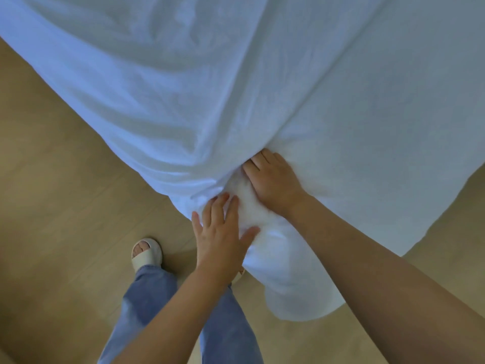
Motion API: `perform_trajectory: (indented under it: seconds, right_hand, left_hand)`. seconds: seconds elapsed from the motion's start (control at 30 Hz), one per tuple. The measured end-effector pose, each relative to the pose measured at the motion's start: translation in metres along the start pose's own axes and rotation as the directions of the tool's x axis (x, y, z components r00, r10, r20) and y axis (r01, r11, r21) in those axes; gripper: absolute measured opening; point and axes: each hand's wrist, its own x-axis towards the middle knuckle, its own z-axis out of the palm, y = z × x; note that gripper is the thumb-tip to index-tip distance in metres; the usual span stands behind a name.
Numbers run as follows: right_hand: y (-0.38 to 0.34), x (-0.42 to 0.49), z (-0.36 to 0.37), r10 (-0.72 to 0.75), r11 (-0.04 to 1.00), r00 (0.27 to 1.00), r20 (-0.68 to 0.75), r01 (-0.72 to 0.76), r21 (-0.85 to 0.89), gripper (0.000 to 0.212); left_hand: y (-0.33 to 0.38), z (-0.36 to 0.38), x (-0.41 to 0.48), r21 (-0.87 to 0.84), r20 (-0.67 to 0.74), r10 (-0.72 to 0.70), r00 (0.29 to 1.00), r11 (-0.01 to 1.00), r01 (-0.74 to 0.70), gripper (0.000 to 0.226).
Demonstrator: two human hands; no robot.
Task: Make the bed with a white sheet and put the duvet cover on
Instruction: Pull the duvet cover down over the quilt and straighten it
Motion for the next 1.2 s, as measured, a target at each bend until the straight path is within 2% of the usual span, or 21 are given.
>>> perform_trajectory:
  seconds: [0.07,0.1,0.17,0.23,0.3,0.37,0.43,0.47,0.53,0.6,0.67,0.73,0.8,0.87,0.93,0.97,1.0,1.07,1.13,1.17,1.2]
  right_hand:
    - [0.001,-0.004,-0.003,-0.013,1.0,1.0,0.006,0.013,0.019,0.005]
    - [0.001,-0.007,-0.005,-0.015,0.999,0.999,0.036,0.014,0.037,0.009]
    - [0.003,-0.018,-0.009,-0.042,0.997,0.991,0.127,0.034,0.065,0.031]
    - [0.007,-0.032,-0.009,-0.103,0.993,0.975,0.198,0.089,0.078,0.048]
    - [0.013,-0.048,-0.01,-0.142,0.989,0.966,0.216,0.129,0.071,0.052]
    - [0.012,-0.058,-0.008,-0.189,0.982,0.971,0.143,0.187,0.028,0.042]
    - [0.008,-0.062,-0.008,-0.217,0.976,0.976,0.01,0.217,-0.029,0.03]
    - [0.007,-0.062,-0.009,-0.226,0.974,0.973,-0.049,0.224,-0.043,0.028]
    - [0.008,-0.062,-0.017,-0.229,0.973,0.966,-0.122,0.228,-0.02,0.037]
    - [0.011,-0.071,-0.032,-0.188,0.982,0.974,-0.128,0.191,0.011,0.053]
    - [0.01,-0.096,-0.05,-0.063,0.997,0.998,-0.001,0.063,0.044,0.062]
    - [0.009,-0.121,-0.06,0.079,0.993,0.99,0.118,-0.089,0.078,0.061]
    - [0.014,-0.131,-0.055,0.17,0.955,0.958,0.231,-0.218,0.202,0.048]
    - [0.017,-0.134,-0.046,0.157,0.904,0.938,0.31,-0.263,0.337,0.037]
    - [0.016,-0.147,-0.04,0.221,0.879,0.949,0.224,-0.293,0.377,0.03]
    - [0.017,-0.157,-0.04,0.33,0.856,0.933,0.145,-0.361,0.369,0.033]
    - [0.02,-0.172,-0.039,0.452,0.824,0.89,0.06,-0.442,0.354,0.036]
    - [0.03,-0.198,-0.04,0.68,0.71,0.732,-0.044,-0.642,0.288,0.049]
    - [0.044,-0.217,-0.039,0.882,0.446,0.471,0.013,-0.843,0.301,0.075]
    - [0.05,-0.223,-0.036,0.941,0.28,0.328,0.085,-0.894,0.351,0.087]
    - [0.057,-0.226,-0.032,0.959,0.135,0.225,0.17,-0.895,0.424,0.095]
  left_hand:
    - [-0.005,0.007,0.004,-0.052,-0.07,0.057,0.996,0.997,-0.06,0.042]
    - [-0.006,0.009,0.007,-0.076,-0.148,0.081,0.986,0.993,-0.093,0.031]
    - [-0.008,0.01,0.013,-0.137,-0.265,0.084,0.961,0.983,-0.124,0.015]
    - [-0.013,0.007,0.014,-0.176,-0.28,0.114,0.953,0.97,-0.167,0.026]
    - [-0.018,0.005,0.007,-0.2,-0.304,0.157,0.94,0.954,-0.224,0.029]
    - [-0.017,0.005,-0.001,-0.167,-0.315,0.192,0.93,0.953,-0.253,0.026]
    - [-0.007,0.005,-0.009,-0.188,-0.313,0.187,0.931,0.949,-0.254,0.016]
    - [0.0,0.003,-0.01,-0.242,-0.292,0.147,0.945,0.945,-0.222,0.013]
    - [0.013,-0.005,-0.007,-0.349,-0.18,0.033,0.983,0.932,-0.095,0.024]
    - [0.025,-0.002,-0.008,-0.368,-0.026,0.008,1.0,0.93,-0.017,0.033]
    - [0.04,0.006,-0.016,-0.301,0.118,0.122,0.986,0.95,-0.081,0.028]
    - [0.055,0.013,-0.021,-0.224,0.203,0.209,0.957,0.961,-0.163,0.028]
    - [0.061,0.02,-0.019,-0.125,0.207,0.197,0.958,0.977,-0.174,0.028]
    - [0.062,0.024,-0.021,0.071,0.219,0.11,0.969,0.989,-0.129,0.026]
    - [0.063,0.022,-0.031,0.11,0.098,0.1,0.99,0.988,-0.111,0.024]
    - [0.065,0.023,-0.04,0.092,0.019,0.123,0.992,0.988,-0.125,0.029]
    - [0.067,0.029,-0.05,0.073,-0.05,0.158,0.986,0.985,-0.154,0.038]
    - [0.079,0.039,-0.072,0.064,-0.07,0.231,0.971,0.972,-0.226,0.06]
    - [0.093,0.051,-0.087,0.11,-0.016,0.315,0.949,0.944,-0.312,0.075]
    - [0.099,0.058,-0.092,0.144,0.024,0.331,0.943,0.933,-0.331,0.078]
    - [0.105,0.064,-0.095,0.184,0.055,0.328,0.943,0.925,-0.333,0.081]
